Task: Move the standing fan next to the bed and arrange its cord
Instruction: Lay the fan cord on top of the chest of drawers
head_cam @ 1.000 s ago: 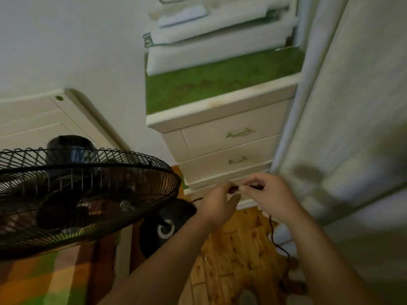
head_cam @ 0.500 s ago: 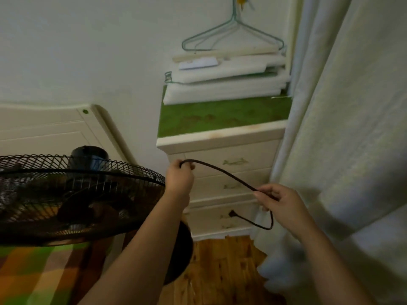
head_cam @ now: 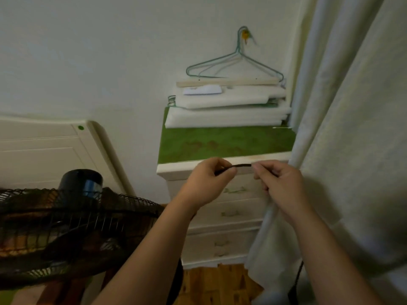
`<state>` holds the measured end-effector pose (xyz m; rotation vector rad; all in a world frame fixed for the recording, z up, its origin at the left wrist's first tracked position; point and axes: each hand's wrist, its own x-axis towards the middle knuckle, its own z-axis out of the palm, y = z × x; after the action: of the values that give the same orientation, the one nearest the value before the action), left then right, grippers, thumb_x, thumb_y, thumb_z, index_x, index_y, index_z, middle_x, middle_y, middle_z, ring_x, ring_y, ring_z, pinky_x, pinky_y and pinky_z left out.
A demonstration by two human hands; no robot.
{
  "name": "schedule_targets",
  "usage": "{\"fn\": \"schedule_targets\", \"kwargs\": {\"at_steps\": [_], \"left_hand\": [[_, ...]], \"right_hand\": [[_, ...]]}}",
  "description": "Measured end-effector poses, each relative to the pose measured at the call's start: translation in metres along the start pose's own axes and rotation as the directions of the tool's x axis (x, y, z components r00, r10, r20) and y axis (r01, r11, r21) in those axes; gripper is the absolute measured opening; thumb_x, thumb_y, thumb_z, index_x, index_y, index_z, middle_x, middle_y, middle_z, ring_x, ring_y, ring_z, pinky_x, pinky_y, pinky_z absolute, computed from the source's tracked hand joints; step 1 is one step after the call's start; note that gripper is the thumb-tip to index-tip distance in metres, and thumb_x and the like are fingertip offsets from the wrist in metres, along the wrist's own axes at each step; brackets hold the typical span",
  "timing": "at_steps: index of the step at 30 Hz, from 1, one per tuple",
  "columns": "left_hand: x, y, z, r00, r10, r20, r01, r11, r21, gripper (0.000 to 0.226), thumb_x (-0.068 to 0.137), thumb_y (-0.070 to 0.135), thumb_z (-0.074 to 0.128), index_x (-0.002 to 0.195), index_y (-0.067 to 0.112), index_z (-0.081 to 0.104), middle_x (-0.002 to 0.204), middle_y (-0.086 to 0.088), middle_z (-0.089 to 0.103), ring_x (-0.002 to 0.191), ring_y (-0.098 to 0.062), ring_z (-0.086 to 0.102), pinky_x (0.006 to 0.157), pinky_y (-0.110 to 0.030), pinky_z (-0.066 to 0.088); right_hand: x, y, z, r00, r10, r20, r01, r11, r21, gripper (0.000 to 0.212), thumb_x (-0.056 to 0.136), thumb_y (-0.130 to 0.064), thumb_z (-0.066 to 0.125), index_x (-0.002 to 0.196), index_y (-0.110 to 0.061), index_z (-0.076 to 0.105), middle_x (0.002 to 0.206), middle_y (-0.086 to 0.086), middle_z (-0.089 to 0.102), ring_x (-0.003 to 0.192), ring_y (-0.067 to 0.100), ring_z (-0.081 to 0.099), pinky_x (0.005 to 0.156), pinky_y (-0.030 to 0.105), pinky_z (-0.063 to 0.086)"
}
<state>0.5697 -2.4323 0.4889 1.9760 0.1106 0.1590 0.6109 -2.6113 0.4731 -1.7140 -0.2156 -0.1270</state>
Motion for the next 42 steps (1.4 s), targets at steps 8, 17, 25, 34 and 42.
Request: {"fn": "schedule_targets", "kwargs": {"at_steps": [8,17,25,34,42], "left_hand": [[0.053,0.042,-0.028,0.984,0.177,-0.010,-0.176,0.969,-0.174,0.023,0.102,0.019,0.058,0.086,0.008,0.071,0.063,0.005,0.061,0.057,-0.007,0.061,0.067,-0.029,0.054],[0.117,0.036,-0.071,0.898,-0.165,-0.407,-0.113,0.809,-0.577,0.028,0.106,0.028,0.049,0.091,0.014,0.069,0.074,0.003,0.058,0.064,-0.010,0.068,0.070,-0.031,0.060],[0.152,0.026,-0.083,0.791,-0.345,-0.506,-0.220,0.611,-0.761,0.029,0.107,0.025,0.046,0.092,0.009,0.065,0.077,-0.002,0.053,0.057,-0.012,0.067,0.066,-0.034,0.063],[0.178,0.024,-0.061,0.876,-0.334,-0.348,-0.187,0.430,-0.883,0.028,0.109,0.028,0.042,0.106,0.002,0.052,0.100,-0.017,0.069,0.079,-0.035,0.077,0.069,-0.048,0.064],[0.183,-0.007,-0.026,0.939,-0.264,-0.222,0.036,0.715,-0.698,0.025,0.108,0.030,0.043,0.099,0.009,0.054,0.104,-0.011,0.078,0.098,-0.032,0.075,0.079,-0.045,0.061]], "right_hand": [[0.046,-0.052,0.007,0.991,-0.068,0.112,0.063,0.997,0.048,0.012,0.089,-0.016,0.073,0.085,-0.027,0.076,0.067,-0.001,0.070,0.049,0.007,0.051,0.044,0.019,0.043],[0.070,-0.026,-0.015,0.996,0.034,0.078,-0.043,0.992,0.116,0.010,0.078,-0.023,0.074,0.085,-0.024,0.081,0.069,0.005,0.070,0.060,0.016,0.063,0.064,0.026,0.058],[0.129,-0.020,-0.012,0.978,0.033,0.205,-0.023,0.998,-0.052,0.009,0.089,-0.011,0.070,0.086,-0.017,0.076,0.069,0.001,0.073,0.053,0.008,0.060,0.050,0.018,0.049],[0.180,-0.027,0.010,0.986,0.093,0.135,-0.127,0.953,0.276,0.010,0.093,-0.018,0.066,0.091,-0.019,0.076,0.078,0.002,0.076,0.063,0.013,0.068,0.057,0.030,0.055],[0.225,-0.047,0.042,0.949,0.278,0.146,-0.310,0.752,0.581,0.008,0.096,-0.016,0.064,0.101,-0.012,0.068,0.082,0.004,0.077,0.067,0.019,0.074,0.055,0.033,0.059]]}}
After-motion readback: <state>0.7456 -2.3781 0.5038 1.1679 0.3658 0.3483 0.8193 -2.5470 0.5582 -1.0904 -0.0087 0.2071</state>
